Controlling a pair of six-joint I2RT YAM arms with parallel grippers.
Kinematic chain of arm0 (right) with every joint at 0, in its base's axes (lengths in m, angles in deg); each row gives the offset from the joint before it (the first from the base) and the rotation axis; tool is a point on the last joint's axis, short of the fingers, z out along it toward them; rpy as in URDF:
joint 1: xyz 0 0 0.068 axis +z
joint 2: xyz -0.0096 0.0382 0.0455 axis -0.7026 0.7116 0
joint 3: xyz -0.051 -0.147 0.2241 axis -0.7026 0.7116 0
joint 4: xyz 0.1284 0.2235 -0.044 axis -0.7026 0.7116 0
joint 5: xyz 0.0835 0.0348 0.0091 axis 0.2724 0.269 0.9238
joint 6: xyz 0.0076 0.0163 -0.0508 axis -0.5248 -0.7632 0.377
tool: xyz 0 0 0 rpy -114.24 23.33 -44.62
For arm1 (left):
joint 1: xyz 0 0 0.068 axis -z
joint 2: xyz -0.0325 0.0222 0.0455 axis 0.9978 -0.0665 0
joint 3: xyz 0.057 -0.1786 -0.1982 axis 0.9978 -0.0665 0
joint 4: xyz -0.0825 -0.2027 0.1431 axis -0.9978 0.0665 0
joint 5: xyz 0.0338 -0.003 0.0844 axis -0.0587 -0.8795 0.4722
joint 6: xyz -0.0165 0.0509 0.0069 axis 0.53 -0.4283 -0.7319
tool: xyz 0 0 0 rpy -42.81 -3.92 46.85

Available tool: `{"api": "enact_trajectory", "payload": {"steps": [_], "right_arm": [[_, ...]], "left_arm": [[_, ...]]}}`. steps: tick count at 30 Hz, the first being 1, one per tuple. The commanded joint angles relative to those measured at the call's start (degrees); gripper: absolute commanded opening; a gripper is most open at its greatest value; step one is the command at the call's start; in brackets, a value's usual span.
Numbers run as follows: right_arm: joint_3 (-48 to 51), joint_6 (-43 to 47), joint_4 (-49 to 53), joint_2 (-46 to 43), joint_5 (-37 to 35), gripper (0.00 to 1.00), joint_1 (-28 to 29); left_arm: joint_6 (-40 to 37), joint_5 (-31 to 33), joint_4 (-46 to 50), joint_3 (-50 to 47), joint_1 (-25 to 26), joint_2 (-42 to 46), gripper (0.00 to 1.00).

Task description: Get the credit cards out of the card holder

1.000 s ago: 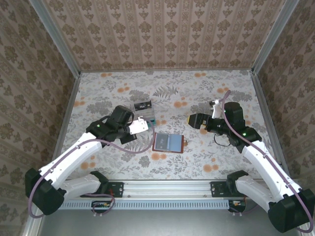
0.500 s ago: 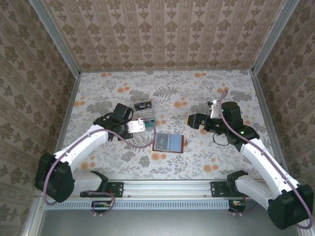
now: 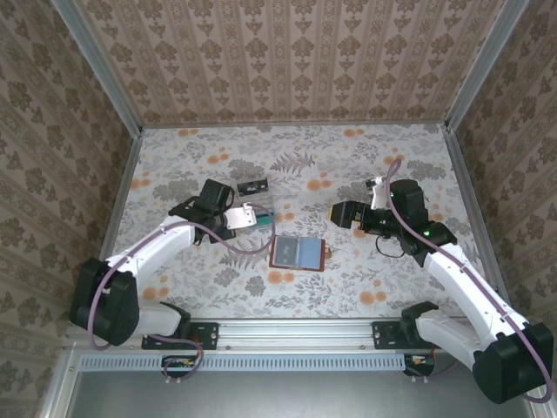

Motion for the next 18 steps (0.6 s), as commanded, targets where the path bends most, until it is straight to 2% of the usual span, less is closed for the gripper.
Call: {"api": "enact_trajectory", "payload": {"steps": [1, 18], "right_arm": [[0.39, 0.84, -1.38, 0.36, 0.02, 1.0, 0.44], [0.51, 0.59, -1.74, 1.01, 0.43, 1.0, 0.45]], "left_arm": [[-0.63, -1.32, -1.35, -0.5, -0.74, -1.18, 0.0], [-0.82, -0.65, -3.23, -0.06, -1.88, -5.03, 0.0]]}}
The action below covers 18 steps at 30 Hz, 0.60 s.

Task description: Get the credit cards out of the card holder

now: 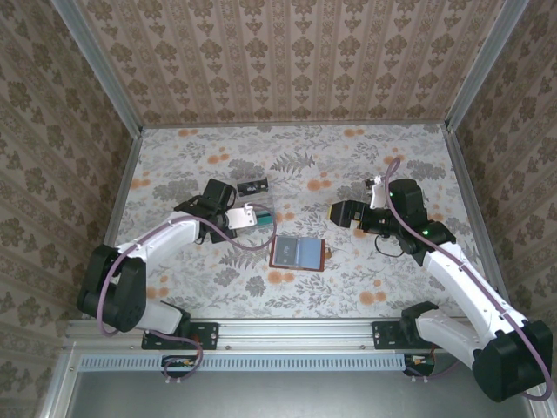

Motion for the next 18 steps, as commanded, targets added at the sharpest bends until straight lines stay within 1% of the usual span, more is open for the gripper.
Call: {"api": "enact_trajectory", "payload": {"steps": [1, 7, 8, 9, 12, 18], "right_arm": [[0.55, 0.63, -1.03, 0.44, 0.43, 1.0, 0.34], [0.75, 0.35, -1.57, 0.86, 0.73, 1.0, 0.5], [0.64, 0.3, -1.46, 0.88, 0.81, 1.0, 0.54], [0.57, 0.35, -1.38, 0.88, 0.94, 1.0, 0.51], [0.64, 0.35, -1.31, 0.8, 0.8, 1.0, 0.6], [0.65, 0.17, -1.58, 1.05, 0.48, 1.0, 0.72]], "left_arm": [[-0.84, -0.23, -1.11, -0.11, -0.64, -0.37, 0.0], [0.95, -0.76, -1.3, -0.1, -0.64, -0.54, 0.01], [1.38, -0.56, -1.48, -0.02, -2.21, -0.67, 0.12], [1.58, -0.49, -1.51, 0.09, -2.22, -0.75, 0.14], [2.47, -0.59, -1.88, 0.27, -2.46, -0.94, 0.13], [2.85, -0.41, -2.15, 0.47, -2.74, -1.03, 0.17]]}}
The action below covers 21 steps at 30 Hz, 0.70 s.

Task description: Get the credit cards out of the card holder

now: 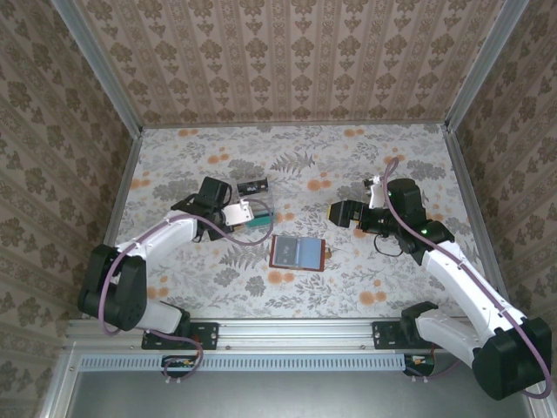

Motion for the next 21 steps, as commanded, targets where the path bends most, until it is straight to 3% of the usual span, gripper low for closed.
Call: {"api": "enact_trajectory", "payload": {"steps": [1, 2, 4, 12, 14, 16, 18, 19, 21], "right_arm": [[0.73, 0.06, -1.21, 0.49, 0.52, 1.0, 0.46], [0.79, 0.08, -1.21, 0.45, 0.48, 1.0, 0.55], [0.88, 0.04, -1.34, 0.41, 0.48, 1.0, 0.5], [0.72, 0.06, -1.2, 0.71, 0.34, 1.0, 0.71], [0.58, 0.16, -0.92, 0.89, -0.66, 1.0, 1.2], [-0.24, 0.96, 0.47, 1.52, -2.86, 1.0, 2.42], [-1.24, 1.72, 1.82, 2.34, -5.17, 1.0, 4.12], [-1.69, 1.94, 2.4, 2.88, -6.5, 1.0, 5.17], [-2.42, 2.03, 3.08, 3.85, -8.16, 1.0, 6.88]], "left_arm": [[1.08, -0.82, -0.08, 0.59, -0.49, -0.57, 0.21], [0.8, -1.36, 0.29, 0.65, -0.53, -0.45, 0.27], [0.85, -1.97, 0.57, 0.65, -0.53, -0.38, 0.32], [3.43, -1.26, 0.51, 3.13, -0.51, 0.23, 0.35], [6.05, -0.79, -0.19, 3.86, -0.6, 1.36, 0.48], [9.99, -0.33, -1.4, 4.55, -0.87, 3.14, 0.72], [14.61, -1.08, -2.62, 4.67, -1.07, 5.6, 0.86], [17.46, -2.08, -3.21, 4.72, -1.23, 7.1, 0.97], [23.61, -2.53, -5.25, 4.7, -1.49, 9.96, 1.0]]}}
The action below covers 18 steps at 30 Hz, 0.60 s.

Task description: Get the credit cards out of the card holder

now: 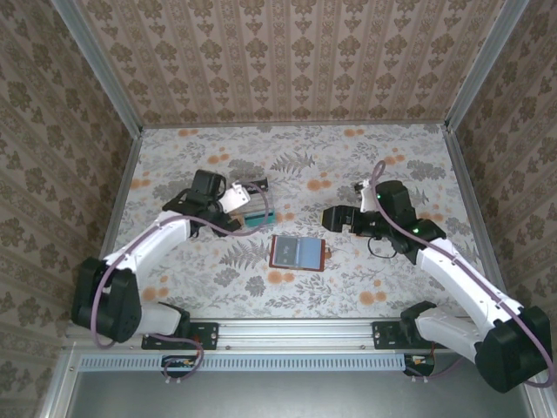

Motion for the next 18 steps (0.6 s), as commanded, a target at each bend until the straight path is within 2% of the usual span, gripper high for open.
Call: {"api": "enact_trajectory", "payload": {"steps": [1, 5, 6, 7, 8, 9, 11, 13, 16, 18], "right_arm": [[-2.45, 1.67, 2.74, 1.57, -5.39, 1.0, 2.71], [-3.61, 1.72, 4.81, 4.22, -12.38, 0.96, 7.33], [-3.75, 1.28, 4.88, 5.18, -13.11, 0.93, 8.33], [-3.91, 0.8, 4.93, 5.99, -14.22, 0.91, 9.43], [-4.01, 0.33, 4.75, 6.7, -15.21, 0.88, 10.38], [-4.1, -0.32, 4.55, 7.53, -15.95, 0.85, 11.44], [-4.28, -1.62, 4.31, 9.17, -18.02, 0.76, 13.76], [-4.69, -2.99, 4.65, 11.61, -21.24, 0.62, 16.35], [-5.15, -5.58, 5.09, 15.89, -23.85, 0.44, 19.08], [-5.12, -7.49, 5.52, 18.25, -26.01, 0.39, 20.25]], "left_arm": [[14.58, -1.24, -4.37, 2.22, -0.65, 5.44, 1.0], [32.13, 2.43, -4.29, 3.89, -1.33, 8.04, 1.0], [38.97, 4.39, -2.37, 5.15, -1.83, 8.16, 1.0], [44.81, 3.8, 1.03, 7.16, -2.88, 7.95, 1.0], [48.0, 0.46, 4.21, 8.57, -4.35, 7.61, 1.0], [49.37, -4.13, 6.81, 10.11, -5.81, 7.14, 1.0], [50.33, -8.11, 8.79, 10.49, -7.05, 7.03, 1.0], [51.3, -12.4, 4.67, 6.44, -7.24, 9.33, 1.0], [56.5, -10.56, -0.23, 0.77, -7.41, 14.05, 1.0], [57.67, -10.88, -1.73, -1.5, -7.51, 16.35, 1.0]]}}
